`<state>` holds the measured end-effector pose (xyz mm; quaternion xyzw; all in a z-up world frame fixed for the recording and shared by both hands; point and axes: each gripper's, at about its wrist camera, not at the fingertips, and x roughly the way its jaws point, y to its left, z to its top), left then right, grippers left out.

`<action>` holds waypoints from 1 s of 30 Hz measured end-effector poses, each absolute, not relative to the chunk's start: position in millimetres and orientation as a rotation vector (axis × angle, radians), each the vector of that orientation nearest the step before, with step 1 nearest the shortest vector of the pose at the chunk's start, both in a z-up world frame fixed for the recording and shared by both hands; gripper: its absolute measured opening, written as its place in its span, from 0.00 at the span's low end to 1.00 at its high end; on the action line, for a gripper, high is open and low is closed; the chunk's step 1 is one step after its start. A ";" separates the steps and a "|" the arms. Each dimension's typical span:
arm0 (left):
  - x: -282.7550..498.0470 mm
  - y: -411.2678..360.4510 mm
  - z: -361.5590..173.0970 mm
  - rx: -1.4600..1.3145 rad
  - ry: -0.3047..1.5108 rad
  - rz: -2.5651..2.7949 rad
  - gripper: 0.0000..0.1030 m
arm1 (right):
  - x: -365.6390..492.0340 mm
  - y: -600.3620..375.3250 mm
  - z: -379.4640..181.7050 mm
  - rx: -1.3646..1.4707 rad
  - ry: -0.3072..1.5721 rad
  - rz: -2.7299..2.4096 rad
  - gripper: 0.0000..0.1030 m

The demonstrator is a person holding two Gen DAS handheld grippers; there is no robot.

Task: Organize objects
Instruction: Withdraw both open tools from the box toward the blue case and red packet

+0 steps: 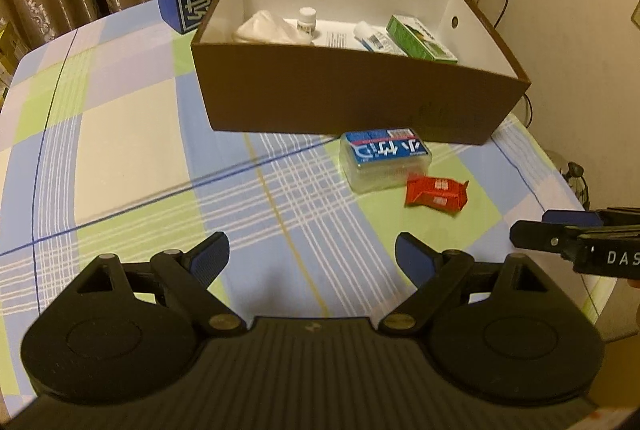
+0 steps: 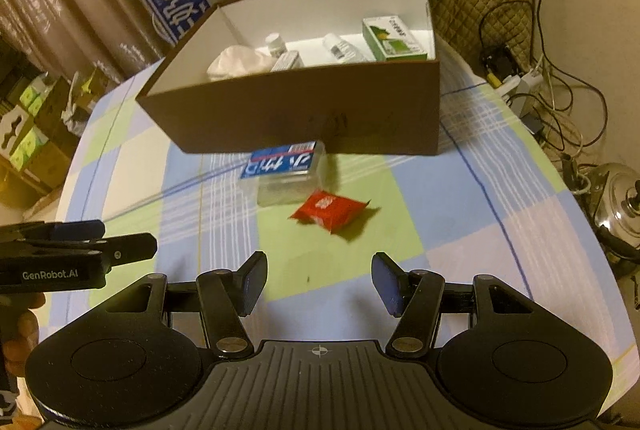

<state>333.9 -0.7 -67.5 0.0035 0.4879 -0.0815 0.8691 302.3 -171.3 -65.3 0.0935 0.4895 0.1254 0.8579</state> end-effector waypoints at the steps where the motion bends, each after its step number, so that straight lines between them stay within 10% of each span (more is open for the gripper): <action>1: 333.3 -1.1 -68.6 0.010 1.023 -0.170 0.85 | 301.8 -170.2 -67.2 0.192 1.032 0.266 0.54; 30: 374.6 3.1 -111.8 0.035 1.079 -0.142 0.85 | 354.5 -167.1 -108.5 0.027 1.012 0.379 0.54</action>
